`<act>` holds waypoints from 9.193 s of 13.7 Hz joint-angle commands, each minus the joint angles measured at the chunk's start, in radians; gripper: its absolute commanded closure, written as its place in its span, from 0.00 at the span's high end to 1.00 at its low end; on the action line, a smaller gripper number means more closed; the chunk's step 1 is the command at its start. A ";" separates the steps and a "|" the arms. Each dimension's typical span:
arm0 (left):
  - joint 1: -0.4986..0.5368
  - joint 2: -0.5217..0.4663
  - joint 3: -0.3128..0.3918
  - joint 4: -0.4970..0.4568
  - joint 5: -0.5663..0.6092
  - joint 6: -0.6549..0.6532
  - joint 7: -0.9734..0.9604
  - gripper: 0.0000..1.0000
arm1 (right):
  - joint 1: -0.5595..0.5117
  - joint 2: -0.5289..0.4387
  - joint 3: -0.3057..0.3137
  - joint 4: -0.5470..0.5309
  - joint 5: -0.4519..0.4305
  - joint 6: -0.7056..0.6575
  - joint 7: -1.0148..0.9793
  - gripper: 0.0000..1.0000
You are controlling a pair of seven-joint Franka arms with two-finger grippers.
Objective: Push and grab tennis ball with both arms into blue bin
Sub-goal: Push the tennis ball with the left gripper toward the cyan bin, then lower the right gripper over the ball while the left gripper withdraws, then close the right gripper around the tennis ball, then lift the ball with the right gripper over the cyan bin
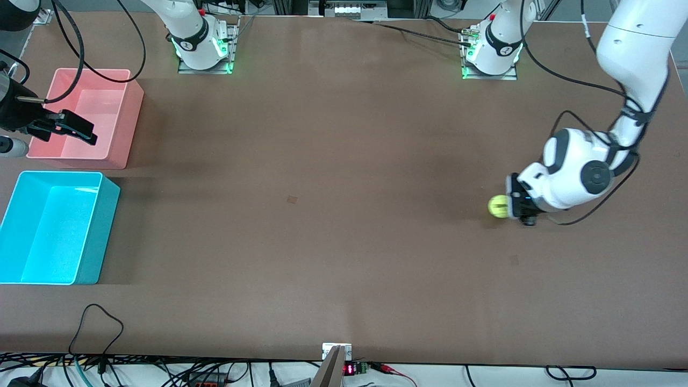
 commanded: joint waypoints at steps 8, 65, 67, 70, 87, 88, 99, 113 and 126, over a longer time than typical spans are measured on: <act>0.057 -0.034 -0.140 0.015 -0.028 -0.082 -0.180 0.00 | 0.016 -0.013 0.004 -0.002 0.007 0.012 0.007 1.00; -0.341 -0.552 0.379 0.342 -0.142 -0.806 -1.416 1.00 | -0.116 0.393 0.006 -0.275 -0.227 0.718 -1.458 1.00; -0.341 -0.551 0.371 0.350 -0.142 -0.808 -1.418 1.00 | -0.130 0.426 0.007 -0.277 -0.227 0.759 -1.460 1.00; -0.342 -0.551 0.365 0.351 -0.142 -0.820 -1.418 1.00 | -0.154 0.458 0.012 -0.278 -0.243 0.796 -1.460 1.00; -0.351 -0.548 0.350 0.367 -0.139 -0.825 -1.420 1.00 | -0.197 0.550 0.013 -0.280 -0.243 0.935 -1.457 1.00; -0.351 -0.548 0.348 0.367 -0.137 -0.825 -1.420 1.00 | -0.199 0.556 0.013 -0.280 -0.243 0.946 -1.457 1.00; -0.351 -0.548 0.348 0.365 -0.139 -0.825 -1.420 1.00 | -0.202 0.564 0.013 -0.280 -0.240 0.962 -1.440 0.08; -0.351 -0.548 0.348 0.365 -0.137 -0.825 -1.418 1.00 | -0.230 0.223 -0.027 -0.269 -0.066 0.635 -0.796 0.00; -0.351 -0.546 0.341 0.367 -0.139 -0.825 -1.418 1.00 | -0.257 0.496 -0.221 -0.245 0.051 0.794 -0.622 0.00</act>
